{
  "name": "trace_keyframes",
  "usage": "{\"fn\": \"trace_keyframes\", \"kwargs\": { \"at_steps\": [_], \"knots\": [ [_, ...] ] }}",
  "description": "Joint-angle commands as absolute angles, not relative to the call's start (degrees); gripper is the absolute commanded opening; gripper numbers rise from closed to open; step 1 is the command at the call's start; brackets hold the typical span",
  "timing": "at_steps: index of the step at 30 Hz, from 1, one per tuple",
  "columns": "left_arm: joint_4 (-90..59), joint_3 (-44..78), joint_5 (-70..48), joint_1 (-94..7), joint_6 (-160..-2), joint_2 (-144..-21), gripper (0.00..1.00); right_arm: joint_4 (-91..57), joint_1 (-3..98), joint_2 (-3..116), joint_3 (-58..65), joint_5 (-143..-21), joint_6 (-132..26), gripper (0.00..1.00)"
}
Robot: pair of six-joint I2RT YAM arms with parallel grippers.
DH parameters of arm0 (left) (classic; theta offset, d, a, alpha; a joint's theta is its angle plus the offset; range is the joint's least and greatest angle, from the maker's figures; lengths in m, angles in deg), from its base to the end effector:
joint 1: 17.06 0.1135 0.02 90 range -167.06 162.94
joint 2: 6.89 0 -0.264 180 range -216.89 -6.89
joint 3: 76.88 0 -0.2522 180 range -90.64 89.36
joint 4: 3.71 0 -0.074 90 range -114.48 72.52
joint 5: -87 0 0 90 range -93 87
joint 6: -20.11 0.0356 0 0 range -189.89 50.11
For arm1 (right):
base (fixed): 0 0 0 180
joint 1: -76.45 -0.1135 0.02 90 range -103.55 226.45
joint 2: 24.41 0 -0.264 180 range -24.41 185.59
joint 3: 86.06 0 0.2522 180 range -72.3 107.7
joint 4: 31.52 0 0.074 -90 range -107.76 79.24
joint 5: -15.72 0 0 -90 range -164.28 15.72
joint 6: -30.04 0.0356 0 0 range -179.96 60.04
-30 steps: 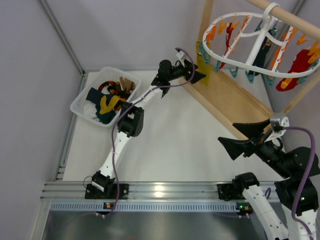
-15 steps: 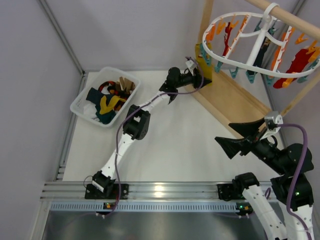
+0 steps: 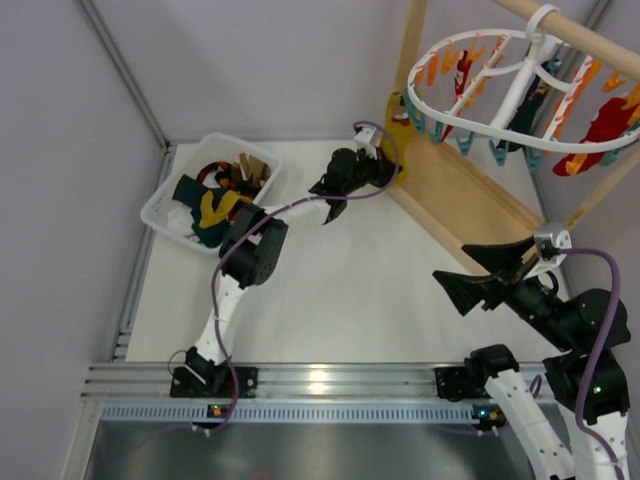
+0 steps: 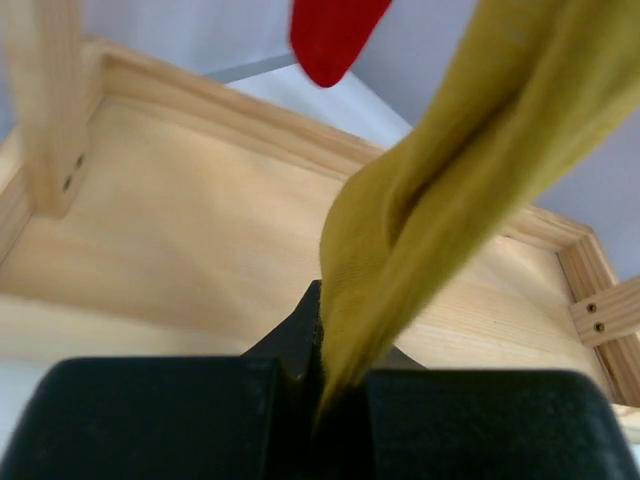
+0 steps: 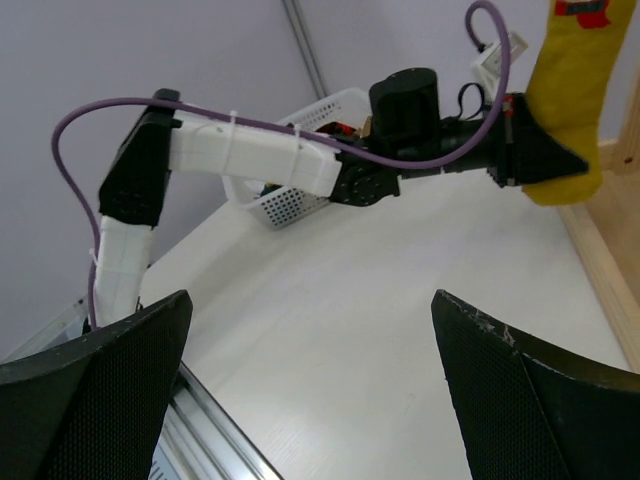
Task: Remove the socks clipped to the hanger
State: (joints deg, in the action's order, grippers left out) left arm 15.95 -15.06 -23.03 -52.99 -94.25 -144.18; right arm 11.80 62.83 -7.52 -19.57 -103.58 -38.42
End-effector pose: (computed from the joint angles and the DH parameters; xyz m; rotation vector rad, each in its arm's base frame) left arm 0.4461 -0.3383 0.2110 0.4576 1.6068 -1.0851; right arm 0.0302 0.0252 0.3938 -0.3275 1.5012 0.8648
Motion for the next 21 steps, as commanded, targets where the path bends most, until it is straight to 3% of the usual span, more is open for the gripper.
{"fn": "trace_keyframes", "kwargs": {
  "at_steps": [1,10,21],
  "knots": [
    [20.14,-4.62,-7.85,-55.91,-96.26,-130.49,0.0,12.91,63.89,-8.59,-15.17,-100.83,-39.56,0.99],
    [19.44,15.09,5.94,-63.55,-93.37,-112.63,0.0,27.23,63.89,-3.23,-3.04,-89.15,-44.23,1.0],
    [8.38,8.79,15.7,-80.24,-85.47,-115.25,0.0,30.85,63.8,4.41,5.65,-87.46,-45.55,1.0]
  ]
}}
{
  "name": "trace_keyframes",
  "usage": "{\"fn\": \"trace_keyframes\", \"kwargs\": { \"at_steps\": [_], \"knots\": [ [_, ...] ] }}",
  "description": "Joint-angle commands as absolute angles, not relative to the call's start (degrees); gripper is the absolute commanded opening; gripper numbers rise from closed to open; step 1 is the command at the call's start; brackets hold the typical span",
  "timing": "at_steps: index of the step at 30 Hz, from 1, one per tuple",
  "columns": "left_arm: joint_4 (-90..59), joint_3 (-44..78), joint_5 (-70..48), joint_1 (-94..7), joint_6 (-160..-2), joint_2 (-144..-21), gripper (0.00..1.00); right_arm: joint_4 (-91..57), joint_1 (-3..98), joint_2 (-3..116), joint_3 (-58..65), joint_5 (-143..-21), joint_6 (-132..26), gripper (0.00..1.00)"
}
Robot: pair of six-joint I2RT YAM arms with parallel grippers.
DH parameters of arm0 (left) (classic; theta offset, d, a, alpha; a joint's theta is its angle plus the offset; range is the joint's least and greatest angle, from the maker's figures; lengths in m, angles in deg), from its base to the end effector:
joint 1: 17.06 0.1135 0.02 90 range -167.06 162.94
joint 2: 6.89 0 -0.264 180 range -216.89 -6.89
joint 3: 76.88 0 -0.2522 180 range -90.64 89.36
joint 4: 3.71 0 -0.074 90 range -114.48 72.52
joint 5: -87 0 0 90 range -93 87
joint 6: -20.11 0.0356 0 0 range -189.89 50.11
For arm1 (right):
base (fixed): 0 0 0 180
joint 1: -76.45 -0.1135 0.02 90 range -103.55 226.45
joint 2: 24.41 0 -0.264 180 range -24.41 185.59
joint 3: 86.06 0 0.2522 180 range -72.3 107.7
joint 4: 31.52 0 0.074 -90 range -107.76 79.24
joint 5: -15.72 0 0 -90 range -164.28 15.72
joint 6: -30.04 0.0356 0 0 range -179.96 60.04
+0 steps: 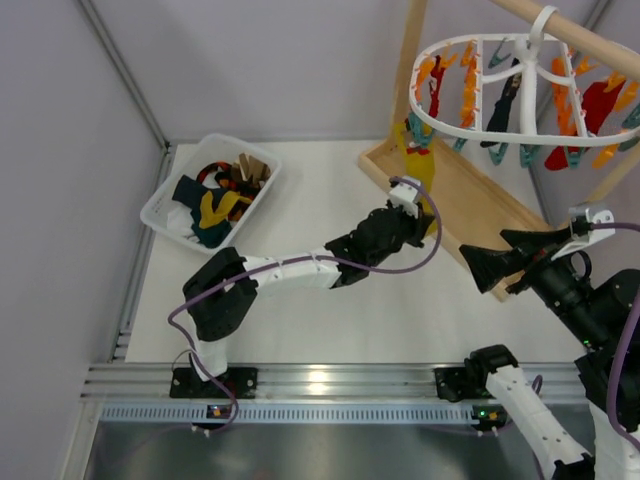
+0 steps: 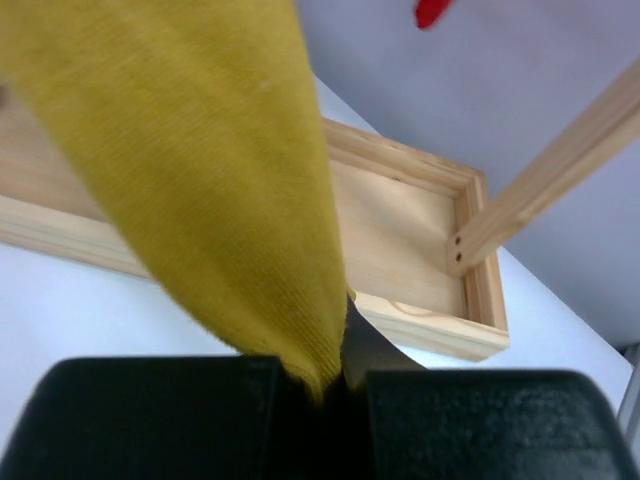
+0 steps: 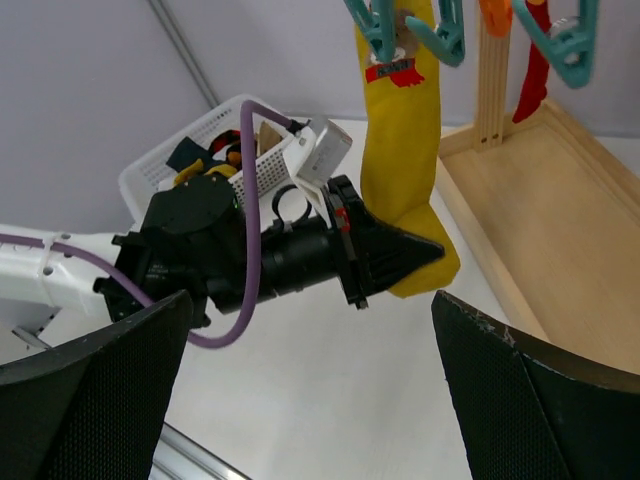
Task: Remove the socks clipped to the hanger
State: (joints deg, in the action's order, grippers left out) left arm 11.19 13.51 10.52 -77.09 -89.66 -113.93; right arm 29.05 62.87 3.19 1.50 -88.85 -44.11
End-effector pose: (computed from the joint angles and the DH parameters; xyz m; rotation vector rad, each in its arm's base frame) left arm 0.2303 -0.3826 0.2856 0.3984 1.6394 -0.8764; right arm 0.0181 0.0136 0.4530 -0.1707 1.6044 0.6002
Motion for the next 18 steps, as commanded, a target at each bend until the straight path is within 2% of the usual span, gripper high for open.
{"fn": "trace_keyframes", "kwargs": {
  "at_steps": [1,5,14,18],
  "knots": [
    [7.06,7.55,16.77,-81.13,-84.93,-115.95,0.0,31.28,63.8,5.64,6.19,-87.46,-45.64,0.99],
    [1.96,0.87,22.92,-86.04,-81.24,-119.21,0.0,32.25,63.8,8.72,9.26,-85.53,-46.25,0.99],
    [-2.26,-2.82,35.93,-91.68,-75.52,-122.02,0.0,36.65,63.71,19.44,22.79,-77.97,-47.66,1.0],
    [-4.9,-5.82,40.67,-92.47,-72.8,-123.87,0.0,37.44,63.8,26.12,28.24,-80.43,-47.75,0.95]
  ]
}}
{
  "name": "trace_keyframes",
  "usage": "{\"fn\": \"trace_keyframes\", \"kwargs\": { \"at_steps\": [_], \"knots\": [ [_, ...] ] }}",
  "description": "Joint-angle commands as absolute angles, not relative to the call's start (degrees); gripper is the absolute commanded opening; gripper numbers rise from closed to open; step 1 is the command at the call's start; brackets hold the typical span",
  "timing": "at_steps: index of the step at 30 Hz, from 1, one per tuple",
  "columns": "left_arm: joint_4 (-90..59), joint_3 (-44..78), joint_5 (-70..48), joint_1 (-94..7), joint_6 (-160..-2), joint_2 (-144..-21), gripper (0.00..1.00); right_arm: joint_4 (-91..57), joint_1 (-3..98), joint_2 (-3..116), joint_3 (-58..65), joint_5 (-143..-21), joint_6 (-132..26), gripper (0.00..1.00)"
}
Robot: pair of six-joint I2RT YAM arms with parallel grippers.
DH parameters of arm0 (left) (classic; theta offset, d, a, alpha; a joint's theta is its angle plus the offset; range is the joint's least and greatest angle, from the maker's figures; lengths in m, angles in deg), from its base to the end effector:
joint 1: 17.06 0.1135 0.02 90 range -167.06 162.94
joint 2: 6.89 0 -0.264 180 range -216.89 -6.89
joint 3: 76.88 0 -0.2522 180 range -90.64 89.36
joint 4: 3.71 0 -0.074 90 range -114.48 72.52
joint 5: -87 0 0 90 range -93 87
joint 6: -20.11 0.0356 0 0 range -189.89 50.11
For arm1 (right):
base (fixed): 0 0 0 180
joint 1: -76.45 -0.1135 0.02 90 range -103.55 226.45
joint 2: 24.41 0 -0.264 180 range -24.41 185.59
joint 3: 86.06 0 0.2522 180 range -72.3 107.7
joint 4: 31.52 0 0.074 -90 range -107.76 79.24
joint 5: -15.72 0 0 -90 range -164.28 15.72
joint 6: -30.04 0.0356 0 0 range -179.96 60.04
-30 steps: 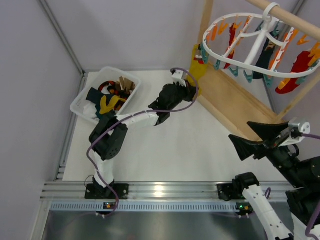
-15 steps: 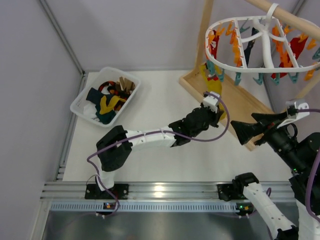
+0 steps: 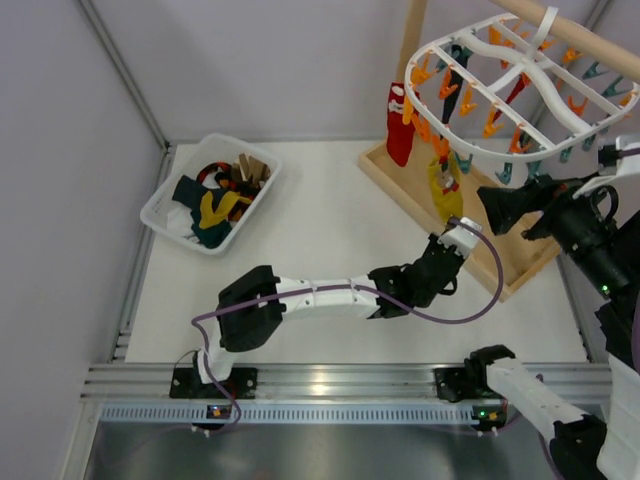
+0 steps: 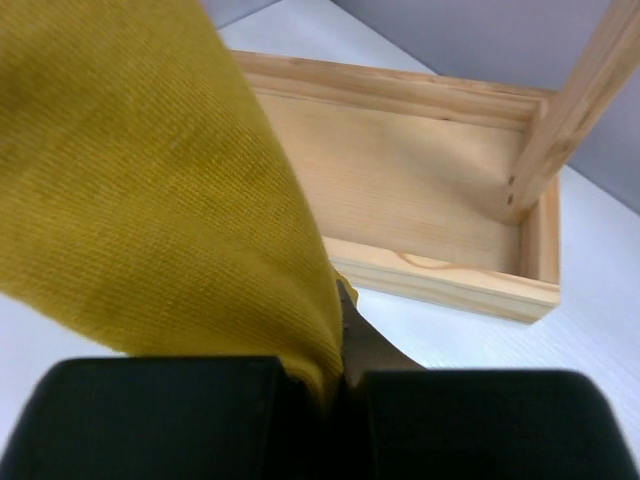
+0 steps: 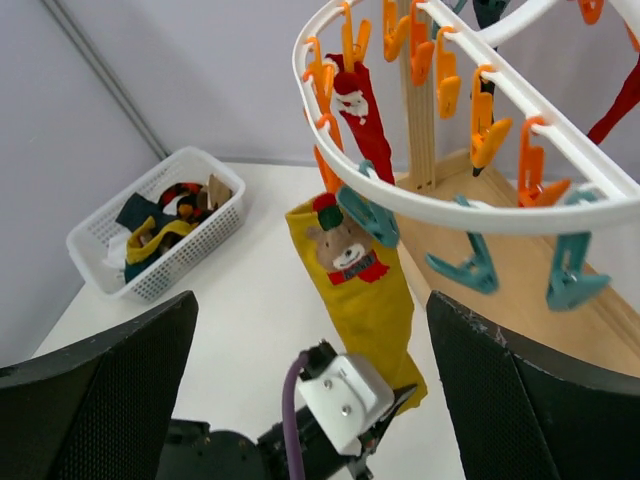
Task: Remove the socks clipped to the hanger
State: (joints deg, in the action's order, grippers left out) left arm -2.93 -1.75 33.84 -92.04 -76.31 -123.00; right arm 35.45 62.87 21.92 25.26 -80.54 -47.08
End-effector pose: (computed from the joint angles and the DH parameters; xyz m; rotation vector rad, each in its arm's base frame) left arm 0.1461 -0.4623 0.2828 0.5607 1.6483 -0.4870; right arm 0.0512 0.0164 0.5292 -0.0955 1.6204 0.4446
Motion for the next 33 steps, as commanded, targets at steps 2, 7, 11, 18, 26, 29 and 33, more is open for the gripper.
{"fn": "trace_keyframes", "kwargs": {
  "at_steps": [2,7,11,18,26,29,33],
  "knots": [
    [-5.69,-7.4,42.78,-92.82,-71.57,-124.92,0.0,36.65,63.89,29.02,29.21,-81.92,-47.4,0.9],
    [-7.19,-10.83,46.91,-93.62,-67.27,-127.73,0.0,36.74,63.62,34.99,31.24,-80.88,-46.96,0.77],
    [-7.54,-15.22,50.17,-95.02,-61.91,-131.16,0.0,36.91,60.91,37.29,32.2,-76.14,-47.13,0.71],
    [-7.54,-18.3,49.91,-97.04,-59.26,-133.45,0.0,38.5,53.96,39.49,34.76,-67.69,-48.27,0.66],
    [-7.37,-19.62,50.17,-98.18,-58.3,-134.41,0.0,38.84,53.08,39.04,37.65,-76.47,-47.66,0.68],
    [-7.46,-20.59,51.14,-98.98,-56.89,-135.12,0.0,41.83,52.55,41.07,38.62,-76.74,-49.23,0.68],
    [-7.46,-21.82,53.42,-100.03,-55.04,-135.82,0.0,43.33,51.06,41.25,38.1,-72.45,-50.29,0.67]
  ]
}}
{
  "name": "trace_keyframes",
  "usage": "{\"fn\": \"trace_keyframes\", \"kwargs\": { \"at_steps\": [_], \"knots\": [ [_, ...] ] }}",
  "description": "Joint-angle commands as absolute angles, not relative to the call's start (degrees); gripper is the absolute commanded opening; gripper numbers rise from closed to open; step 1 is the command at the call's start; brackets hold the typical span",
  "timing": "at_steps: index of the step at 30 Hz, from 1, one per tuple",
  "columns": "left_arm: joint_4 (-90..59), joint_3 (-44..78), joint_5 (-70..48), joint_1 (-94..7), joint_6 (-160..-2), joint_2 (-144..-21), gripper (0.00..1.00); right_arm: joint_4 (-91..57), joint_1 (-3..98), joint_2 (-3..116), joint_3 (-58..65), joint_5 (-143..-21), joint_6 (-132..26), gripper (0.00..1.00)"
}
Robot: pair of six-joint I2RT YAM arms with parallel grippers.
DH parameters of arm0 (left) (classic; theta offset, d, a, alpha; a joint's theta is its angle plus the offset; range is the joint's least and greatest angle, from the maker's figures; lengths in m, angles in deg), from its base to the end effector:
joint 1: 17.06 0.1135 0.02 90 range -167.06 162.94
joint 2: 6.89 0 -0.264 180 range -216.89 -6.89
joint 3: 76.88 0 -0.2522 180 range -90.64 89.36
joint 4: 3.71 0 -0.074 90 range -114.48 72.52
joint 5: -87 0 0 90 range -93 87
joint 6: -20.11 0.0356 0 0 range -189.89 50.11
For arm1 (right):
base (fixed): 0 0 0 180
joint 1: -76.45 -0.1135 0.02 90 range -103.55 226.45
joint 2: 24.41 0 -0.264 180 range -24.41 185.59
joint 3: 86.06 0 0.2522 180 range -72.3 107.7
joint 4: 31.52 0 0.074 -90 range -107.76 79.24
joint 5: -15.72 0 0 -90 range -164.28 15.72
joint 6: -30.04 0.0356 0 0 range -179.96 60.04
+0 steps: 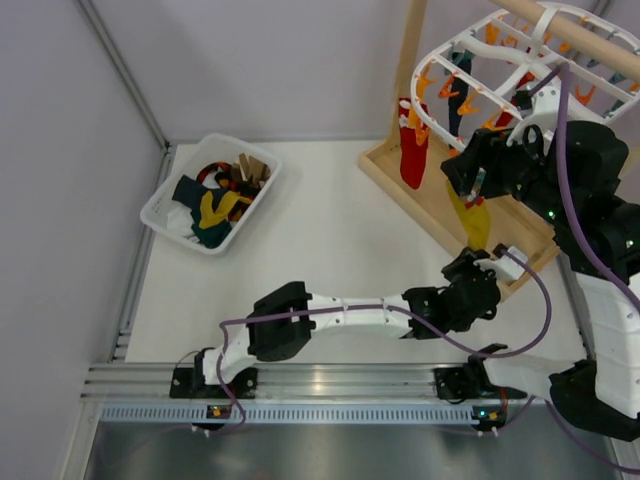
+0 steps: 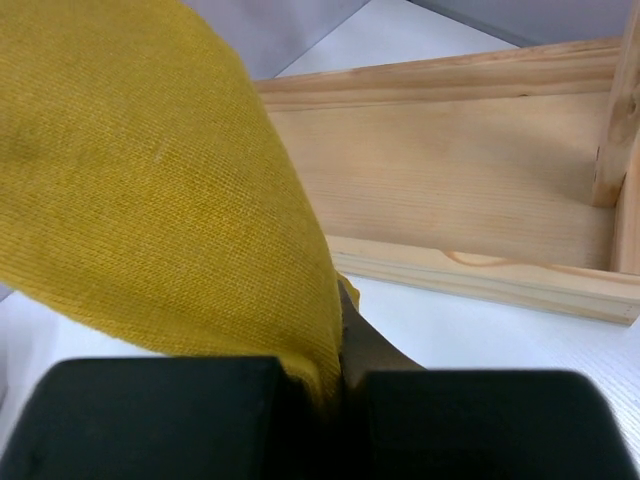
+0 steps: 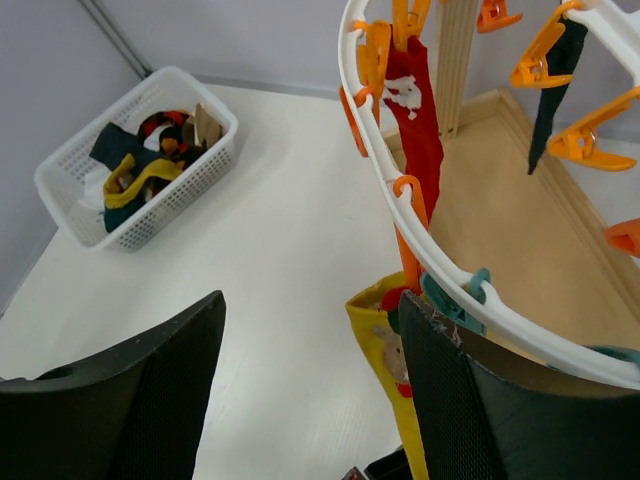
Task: Remove the socks clipped to the hanger
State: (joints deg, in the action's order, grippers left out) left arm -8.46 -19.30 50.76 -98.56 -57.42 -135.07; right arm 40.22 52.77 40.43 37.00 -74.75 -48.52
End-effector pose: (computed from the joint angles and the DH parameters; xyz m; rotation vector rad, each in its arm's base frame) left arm 0.1064 -0.5175 0.2784 0.6866 1.5328 -0.0828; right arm 0.1346 0.0594 0.5412 -0.2009 1.8179 0.4420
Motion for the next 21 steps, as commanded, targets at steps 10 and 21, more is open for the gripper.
{"fn": "trace_keyframes", "kwargs": {
  "at_steps": [10,21],
  "knots": [
    [-7.37,-24.02,57.65,-103.63,-51.0,-136.09,0.0,47.46,49.21,41.69,40.3,-65.15,-54.69,0.69],
    [-7.46,-28.93,57.56,-104.34,-48.8,-140.21,0.0,48.69,47.8,38.52,35.81,-48.54,-54.69,0.65]
  ]
}}
